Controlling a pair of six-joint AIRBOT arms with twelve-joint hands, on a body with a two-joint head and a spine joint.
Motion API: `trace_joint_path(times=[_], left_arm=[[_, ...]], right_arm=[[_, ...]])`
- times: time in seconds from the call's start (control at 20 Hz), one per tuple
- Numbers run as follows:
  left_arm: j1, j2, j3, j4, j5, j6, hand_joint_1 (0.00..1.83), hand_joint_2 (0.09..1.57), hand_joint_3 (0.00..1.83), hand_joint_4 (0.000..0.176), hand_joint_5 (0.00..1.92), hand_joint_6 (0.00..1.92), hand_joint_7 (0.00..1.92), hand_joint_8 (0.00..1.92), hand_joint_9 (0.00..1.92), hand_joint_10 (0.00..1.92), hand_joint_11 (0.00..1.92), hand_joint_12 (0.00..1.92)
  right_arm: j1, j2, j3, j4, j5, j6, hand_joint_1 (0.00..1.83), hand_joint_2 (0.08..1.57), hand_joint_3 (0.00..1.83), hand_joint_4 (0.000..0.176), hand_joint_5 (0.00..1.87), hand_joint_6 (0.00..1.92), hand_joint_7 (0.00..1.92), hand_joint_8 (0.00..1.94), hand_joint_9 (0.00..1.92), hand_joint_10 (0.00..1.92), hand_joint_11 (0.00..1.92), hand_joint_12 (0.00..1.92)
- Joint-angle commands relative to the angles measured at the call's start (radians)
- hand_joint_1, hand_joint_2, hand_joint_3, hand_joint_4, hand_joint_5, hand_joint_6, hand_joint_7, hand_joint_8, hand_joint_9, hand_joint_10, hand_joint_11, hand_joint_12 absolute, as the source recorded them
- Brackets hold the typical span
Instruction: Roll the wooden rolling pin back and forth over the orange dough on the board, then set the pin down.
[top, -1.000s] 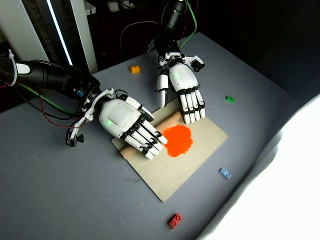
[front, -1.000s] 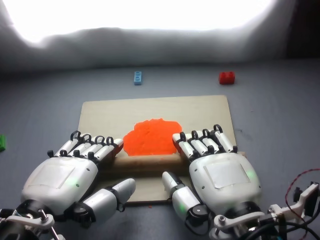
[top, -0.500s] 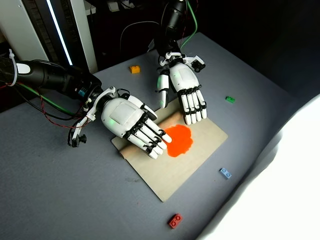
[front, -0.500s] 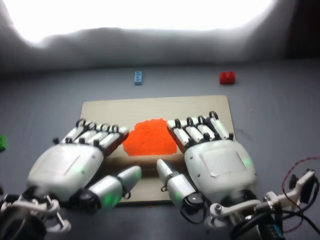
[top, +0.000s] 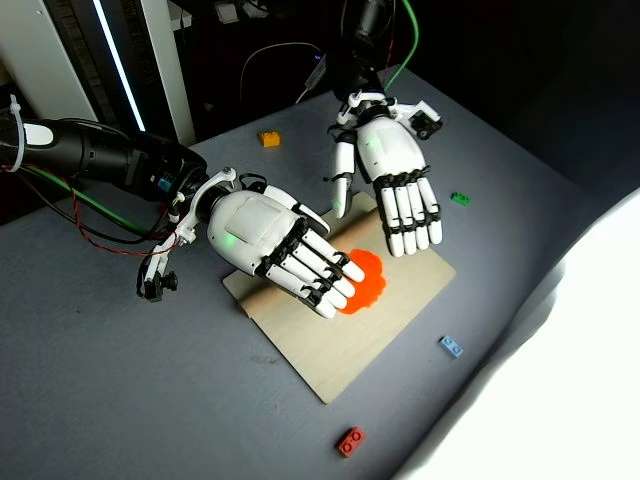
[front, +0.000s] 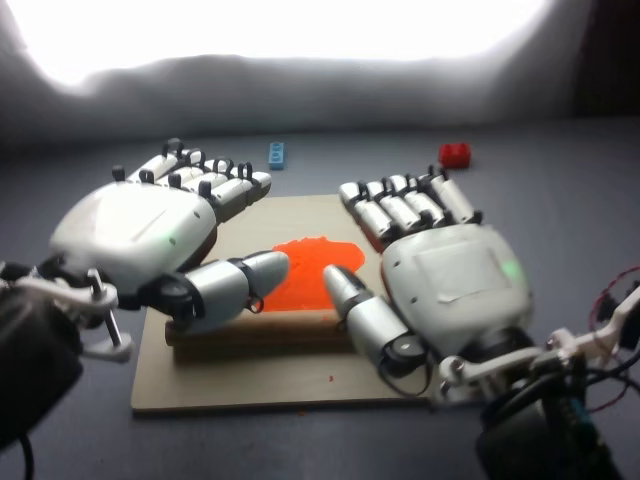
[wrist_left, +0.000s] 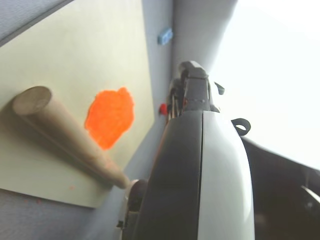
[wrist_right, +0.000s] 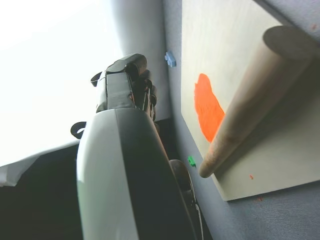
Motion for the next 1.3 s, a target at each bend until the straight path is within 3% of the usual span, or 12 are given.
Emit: trace_joint_path(times=[0.0, 0.2, 0.3, 0.4, 0.65, 0.7, 0.75, 0.8, 0.95, 1.25], left_arm=[[-0.031, 0.021, -0.004, 0.014, -0.011, 0.037, 0.0, 1.4, 0.0, 0.0, 0.21, 0.0, 0.25, 0.0, 0.18, 0.0, 0.0, 0.29], [-0.107, 0.1, -0.044, -0.103, 0.095, 0.186, 0.0, 1.39, 0.0, 0.0, 0.23, 0.0, 0.24, 0.0, 0.18, 0.0, 0.0, 0.29], [-0.129, 0.125, -0.054, -0.127, 0.144, 0.212, 0.0, 1.39, 0.0, 0.0, 0.23, 0.0, 0.24, 0.0, 0.18, 0.0, 0.0, 0.29], [-0.181, 0.143, -0.056, -0.201, 0.217, 0.328, 0.0, 1.39, 0.0, 0.0, 0.23, 0.0, 0.24, 0.0, 0.18, 0.0, 0.0, 0.28], [-0.268, 0.191, -0.061, -0.271, 0.266, 0.43, 0.0, 1.38, 0.0, 0.0, 0.25, 0.01, 0.27, 0.01, 0.19, 0.01, 0.0, 0.29], [-0.282, 0.196, -0.065, -0.296, 0.276, 0.464, 0.0, 1.39, 0.0, 0.0, 0.41, 0.06, 0.48, 0.08, 0.4, 0.14, 0.0, 0.89], [-0.299, 0.198, -0.069, -0.326, 0.282, 0.5, 0.0, 1.4, 0.0, 0.0, 0.52, 0.13, 0.57, 0.27, 0.39, 0.63, 0.0, 1.39], [-0.317, 0.198, -0.075, -0.365, 0.282, 0.547, 0.0, 1.41, 0.0, 0.0, 0.5, 0.3, 0.42, 0.82, 0.27, 1.07, 0.0, 1.65], [-0.348, 0.197, -0.097, -0.436, 0.278, 0.62, 0.0, 1.41, 0.0, 0.0, 0.39, 0.58, 0.37, 0.96, 0.24, 1.15, 0.0, 1.67], [-0.368, 0.197, -0.13, -0.455, 0.263, 0.639, 0.0, 1.41, 0.0, 0.0, 0.38, 0.6, 0.36, 0.96, 0.24, 1.15, 0.0, 1.67]], right_arm=[[0.013, 0.016, -0.001, -0.079, 0.079, 0.003, 0.0, 1.43, 0.0, 0.0, 0.29, 0.0, 0.32, 0.0, 0.32, 0.01, 0.0, 0.74], [0.045, 0.093, -0.023, -0.088, 0.028, 0.043, 0.0, 1.43, 0.0, 0.0, 0.28, 0.0, 0.33, 0.0, 0.3, 0.0, 0.0, 0.69], [0.06, 0.129, -0.045, -0.088, -0.001, 0.06, 0.0, 1.43, 0.0, 0.0, 0.28, 0.0, 0.33, 0.0, 0.3, 0.0, 0.0, 0.69], [0.066, 0.167, -0.075, -0.088, -0.002, 0.064, 0.0, 1.43, 0.0, 0.0, 0.28, 0.0, 0.33, 0.0, 0.3, 0.0, 0.0, 0.7], [0.084, 0.241, -0.121, -0.088, -0.014, 0.078, 0.0, 1.43, 0.0, 0.0, 0.31, 0.01, 0.35, 0.01, 0.33, 0.01, 0.0, 0.74], [0.087, 0.253, -0.128, -0.088, -0.017, 0.083, 0.0, 1.43, 0.0, 0.0, 0.54, 0.35, 0.6, 0.3, 0.48, 0.49, 0.0, 1.28], [0.089, 0.267, -0.136, -0.088, -0.022, 0.088, 0.03, 1.43, 0.0, 0.0, 0.57, 0.61, 0.66, 0.59, 0.53, 0.9, 0.11, 1.55], [0.091, 0.283, -0.146, -0.088, -0.034, 0.096, 0.03, 1.44, 0.0, 0.0, 0.5, 0.9, 0.6, 0.95, 0.5, 1.18, 0.19, 1.66], [0.099, 0.307, -0.154, -0.088, -0.067, 0.128, 0.03, 1.44, 0.0, 0.0, 0.48, 0.95, 0.58, 1.01, 0.5, 1.2, 0.19, 1.67], [0.1, 0.334, -0.154, -0.088, -0.099, 0.172, 0.03, 1.44, 0.0, 0.0, 0.48, 0.96, 0.57, 1.01, 0.5, 1.2, 0.19, 1.67]])
